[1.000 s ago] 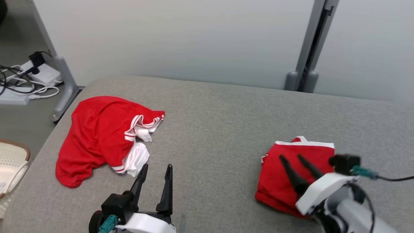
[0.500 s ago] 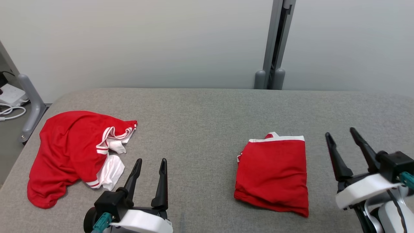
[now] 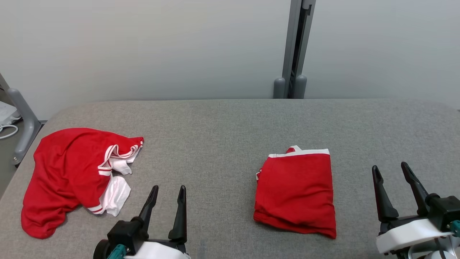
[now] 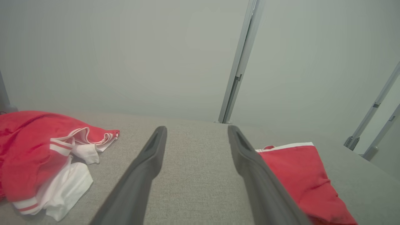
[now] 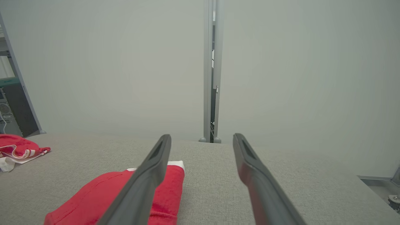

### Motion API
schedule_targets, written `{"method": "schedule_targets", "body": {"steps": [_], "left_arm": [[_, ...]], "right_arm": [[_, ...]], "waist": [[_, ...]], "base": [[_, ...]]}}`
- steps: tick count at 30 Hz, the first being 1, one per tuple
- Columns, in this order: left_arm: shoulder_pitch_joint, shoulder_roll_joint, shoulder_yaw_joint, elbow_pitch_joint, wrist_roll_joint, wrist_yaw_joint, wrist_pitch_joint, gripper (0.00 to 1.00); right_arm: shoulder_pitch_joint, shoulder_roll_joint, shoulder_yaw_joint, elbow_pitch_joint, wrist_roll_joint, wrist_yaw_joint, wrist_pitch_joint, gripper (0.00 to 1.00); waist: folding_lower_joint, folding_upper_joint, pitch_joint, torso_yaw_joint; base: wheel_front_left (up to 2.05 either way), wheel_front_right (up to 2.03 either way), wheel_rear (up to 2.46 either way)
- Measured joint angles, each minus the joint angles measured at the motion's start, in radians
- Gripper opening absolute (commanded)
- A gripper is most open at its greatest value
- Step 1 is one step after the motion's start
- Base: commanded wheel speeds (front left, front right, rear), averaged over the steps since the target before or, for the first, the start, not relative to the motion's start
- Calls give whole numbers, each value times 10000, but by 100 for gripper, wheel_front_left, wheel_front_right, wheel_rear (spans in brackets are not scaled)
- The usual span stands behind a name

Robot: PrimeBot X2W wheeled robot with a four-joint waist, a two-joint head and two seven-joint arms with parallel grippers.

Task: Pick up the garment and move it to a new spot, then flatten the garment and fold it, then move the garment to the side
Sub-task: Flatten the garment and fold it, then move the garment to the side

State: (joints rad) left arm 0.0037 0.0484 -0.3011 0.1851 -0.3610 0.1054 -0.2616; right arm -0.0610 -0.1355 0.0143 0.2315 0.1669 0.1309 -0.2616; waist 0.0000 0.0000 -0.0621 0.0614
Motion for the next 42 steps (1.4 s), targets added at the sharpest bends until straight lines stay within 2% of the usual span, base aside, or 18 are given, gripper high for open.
{"method": "schedule_targets", "body": {"steps": [42], "left_arm": [[148,2,-44,299,134,-136,0,100]], "right_arm": [[77,194,-50,479,12,0,0,100]], "waist": [[1,0,77,36]], "base": [[0,0,0]]}}
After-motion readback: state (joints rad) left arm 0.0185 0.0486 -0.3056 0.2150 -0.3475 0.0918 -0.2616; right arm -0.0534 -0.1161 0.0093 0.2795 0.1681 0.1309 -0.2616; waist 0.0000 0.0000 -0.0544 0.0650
